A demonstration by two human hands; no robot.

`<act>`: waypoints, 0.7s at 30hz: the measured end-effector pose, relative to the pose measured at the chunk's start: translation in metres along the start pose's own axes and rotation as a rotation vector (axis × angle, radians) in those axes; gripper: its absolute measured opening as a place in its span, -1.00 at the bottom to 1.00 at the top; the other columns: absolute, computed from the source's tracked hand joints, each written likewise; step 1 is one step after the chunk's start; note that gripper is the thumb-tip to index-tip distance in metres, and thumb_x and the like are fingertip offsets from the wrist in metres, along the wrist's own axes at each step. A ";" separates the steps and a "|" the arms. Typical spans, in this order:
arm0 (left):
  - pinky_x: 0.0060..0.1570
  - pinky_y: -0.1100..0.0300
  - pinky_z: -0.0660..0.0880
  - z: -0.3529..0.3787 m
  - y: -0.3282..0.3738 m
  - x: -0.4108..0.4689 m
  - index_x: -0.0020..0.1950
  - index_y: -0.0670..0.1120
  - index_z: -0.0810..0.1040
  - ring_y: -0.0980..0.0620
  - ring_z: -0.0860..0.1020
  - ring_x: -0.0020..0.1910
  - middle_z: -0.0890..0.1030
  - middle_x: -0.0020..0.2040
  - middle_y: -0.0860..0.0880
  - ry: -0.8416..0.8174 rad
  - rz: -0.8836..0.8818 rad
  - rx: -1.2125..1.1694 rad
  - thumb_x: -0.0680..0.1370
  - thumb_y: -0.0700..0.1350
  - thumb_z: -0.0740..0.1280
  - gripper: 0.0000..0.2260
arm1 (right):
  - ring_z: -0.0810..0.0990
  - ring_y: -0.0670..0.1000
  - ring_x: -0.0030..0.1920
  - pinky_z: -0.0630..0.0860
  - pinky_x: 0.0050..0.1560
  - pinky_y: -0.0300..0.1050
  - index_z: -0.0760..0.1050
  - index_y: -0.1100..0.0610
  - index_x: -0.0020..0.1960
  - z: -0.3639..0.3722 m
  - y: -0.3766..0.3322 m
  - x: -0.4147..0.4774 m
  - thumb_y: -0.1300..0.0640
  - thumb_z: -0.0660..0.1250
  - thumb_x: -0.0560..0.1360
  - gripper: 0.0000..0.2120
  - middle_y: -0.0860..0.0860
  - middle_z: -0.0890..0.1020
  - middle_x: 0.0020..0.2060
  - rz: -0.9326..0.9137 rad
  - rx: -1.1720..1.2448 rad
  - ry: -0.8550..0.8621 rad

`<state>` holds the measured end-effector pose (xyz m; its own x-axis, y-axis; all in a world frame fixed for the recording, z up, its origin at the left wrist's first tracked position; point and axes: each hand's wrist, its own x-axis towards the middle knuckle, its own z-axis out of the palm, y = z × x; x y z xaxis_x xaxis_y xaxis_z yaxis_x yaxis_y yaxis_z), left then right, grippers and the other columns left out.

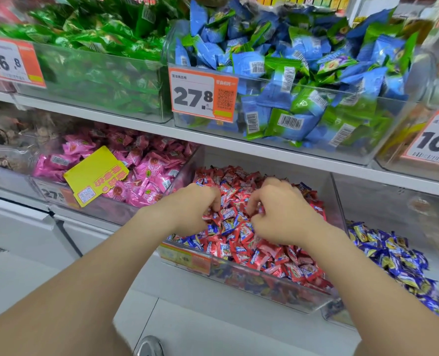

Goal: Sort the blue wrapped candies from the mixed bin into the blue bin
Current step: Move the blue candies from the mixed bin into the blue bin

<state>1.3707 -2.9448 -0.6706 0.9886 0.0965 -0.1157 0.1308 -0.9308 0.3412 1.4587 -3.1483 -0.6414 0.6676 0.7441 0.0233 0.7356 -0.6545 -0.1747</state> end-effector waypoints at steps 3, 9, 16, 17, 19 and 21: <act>-0.04 0.05 0.55 -0.003 -0.003 -0.001 0.29 0.15 0.46 0.00 0.53 0.02 0.48 0.03 0.05 0.033 0.021 -0.027 0.51 -0.34 0.41 -0.51 | 0.49 0.10 0.05 0.48 0.15 0.07 0.65 -0.09 -0.04 0.008 -0.013 0.000 -0.08 0.33 0.50 -0.85 -0.04 0.44 -0.06 -0.071 0.037 0.011; 0.08 -0.13 0.58 -0.006 -0.004 -0.006 0.41 0.29 0.34 -0.06 0.51 0.10 0.26 0.19 0.08 0.020 0.003 -0.134 0.52 -0.44 0.29 -0.29 | 0.57 0.19 0.11 0.38 -0.03 0.00 0.52 0.11 0.22 0.018 -0.027 0.011 0.18 0.37 0.51 -0.71 0.09 0.55 -0.02 -0.003 -0.214 0.082; 0.00 -0.06 0.56 -0.003 -0.001 -0.004 0.13 0.20 0.45 0.01 0.41 0.10 0.26 0.17 0.07 0.126 0.087 0.001 0.42 -0.50 0.29 -0.41 | 0.56 0.19 -0.06 0.50 -0.03 0.07 0.45 -0.04 0.25 0.007 -0.004 0.008 0.32 0.43 0.44 -0.53 0.08 0.41 0.08 0.077 -0.146 0.163; 0.05 -0.04 0.54 -0.003 0.002 -0.004 0.06 0.17 0.47 -0.01 0.39 0.13 0.29 0.13 0.07 0.131 0.098 0.034 0.41 -0.47 0.31 -0.48 | 0.54 0.15 -0.11 0.47 -0.08 0.04 0.44 -0.06 0.19 0.006 -0.003 0.007 0.35 0.42 0.43 -0.54 0.04 0.39 0.05 0.051 -0.099 0.158; 0.12 -0.04 0.48 -0.005 0.008 -0.005 -0.04 0.14 0.55 -0.01 0.42 0.13 0.40 0.04 0.10 0.123 0.097 0.150 0.43 -0.30 0.39 -0.68 | 0.56 0.11 -0.10 0.52 -0.08 0.03 0.52 -0.06 0.01 0.006 -0.002 0.006 0.36 0.38 0.42 -0.66 -0.03 0.41 -0.03 -0.015 -0.026 0.104; 0.16 -0.03 0.45 -0.005 0.011 -0.006 0.00 0.11 0.63 0.03 0.50 0.09 0.52 -0.02 0.16 0.092 0.076 0.274 0.44 -0.07 0.49 -0.83 | 0.60 0.07 0.02 0.57 0.07 0.05 0.65 -0.08 -0.03 0.009 -0.003 0.005 0.24 0.39 0.48 -0.77 -0.09 0.47 -0.06 -0.086 -0.030 -0.006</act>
<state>1.3669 -2.9535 -0.6616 0.9990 0.0426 -0.0099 0.0433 -0.9959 0.0794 1.4585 -3.1418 -0.6499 0.6015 0.7983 0.0310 0.7931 -0.5921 -0.1428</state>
